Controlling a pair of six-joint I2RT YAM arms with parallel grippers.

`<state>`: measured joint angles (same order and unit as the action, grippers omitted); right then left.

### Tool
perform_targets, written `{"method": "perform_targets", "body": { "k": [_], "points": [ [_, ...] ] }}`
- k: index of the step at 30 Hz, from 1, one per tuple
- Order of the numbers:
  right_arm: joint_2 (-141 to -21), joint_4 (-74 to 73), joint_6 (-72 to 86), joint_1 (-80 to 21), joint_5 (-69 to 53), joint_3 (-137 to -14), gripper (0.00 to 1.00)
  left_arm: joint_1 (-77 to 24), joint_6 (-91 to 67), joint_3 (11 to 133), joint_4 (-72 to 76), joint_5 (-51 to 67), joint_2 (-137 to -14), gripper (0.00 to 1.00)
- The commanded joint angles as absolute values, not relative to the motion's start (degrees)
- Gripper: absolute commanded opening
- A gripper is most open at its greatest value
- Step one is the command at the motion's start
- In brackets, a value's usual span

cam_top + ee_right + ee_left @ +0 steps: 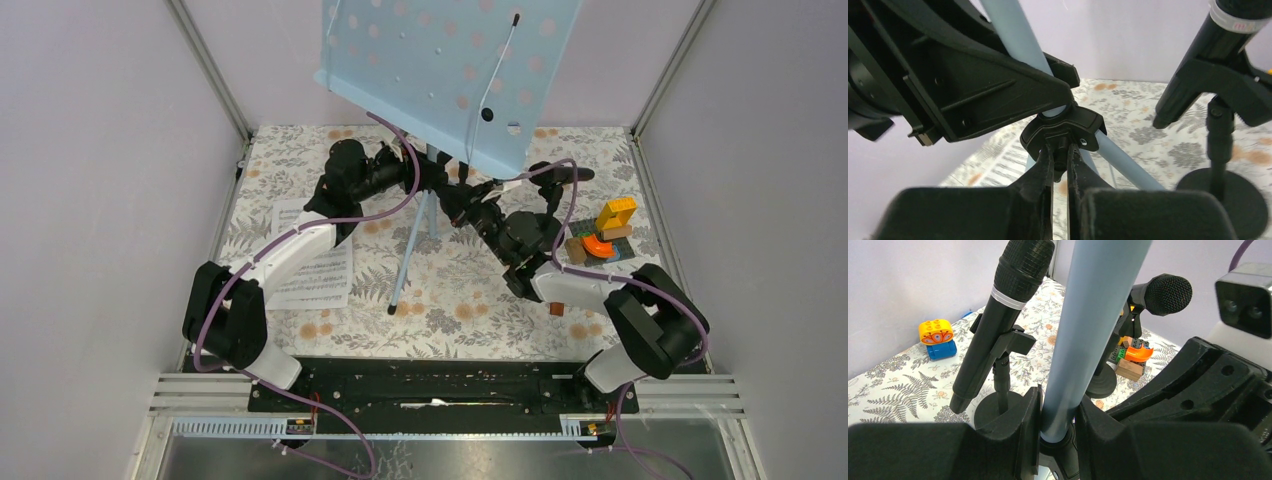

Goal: Pack up the instrument practice props

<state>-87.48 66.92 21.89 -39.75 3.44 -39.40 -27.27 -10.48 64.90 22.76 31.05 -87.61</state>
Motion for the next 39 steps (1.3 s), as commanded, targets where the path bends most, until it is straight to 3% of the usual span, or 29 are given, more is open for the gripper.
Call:
{"method": "perform_targets", "body": {
  "k": [1, 9, 21, 28, 35, 39],
  "points": [
    [-85.57, 53.48, 7.86, -42.18, -0.72, -43.56, 0.0, -27.86, -16.17, 66.26, 19.6, 31.42, -89.75, 0.0],
    [-84.24, 46.36, -17.16, -42.27, -12.16, -44.97, 0.0, -27.86, -15.85, 65.84, 19.35, 29.89, -89.23, 0.0],
    [-84.87, 27.12, -54.57, -43.59, -14.23, -47.64, 0.0, -27.94, -16.21, 66.28, 18.72, 29.87, -89.03, 0.0],
    [-84.83, 17.72, -70.8, -46.39, -5.76, -49.97, 0.0, -27.95, -15.85, 66.31, 18.47, 29.53, -89.42, 0.0],
    [-89.16, 14.51, -90.36, -51.16, 15.4, -51.04, 0.0, -27.87, -16.09, 66.8, 18.12, 30.14, -89.42, 0.0],
    [-91.13, 16.53, -90.06, -52.02, 20.61, -52.07, 0.0, -27.87, -15.99, 66.63, 18.25, 30.01, -88.5, 0.0]
  ]
}}
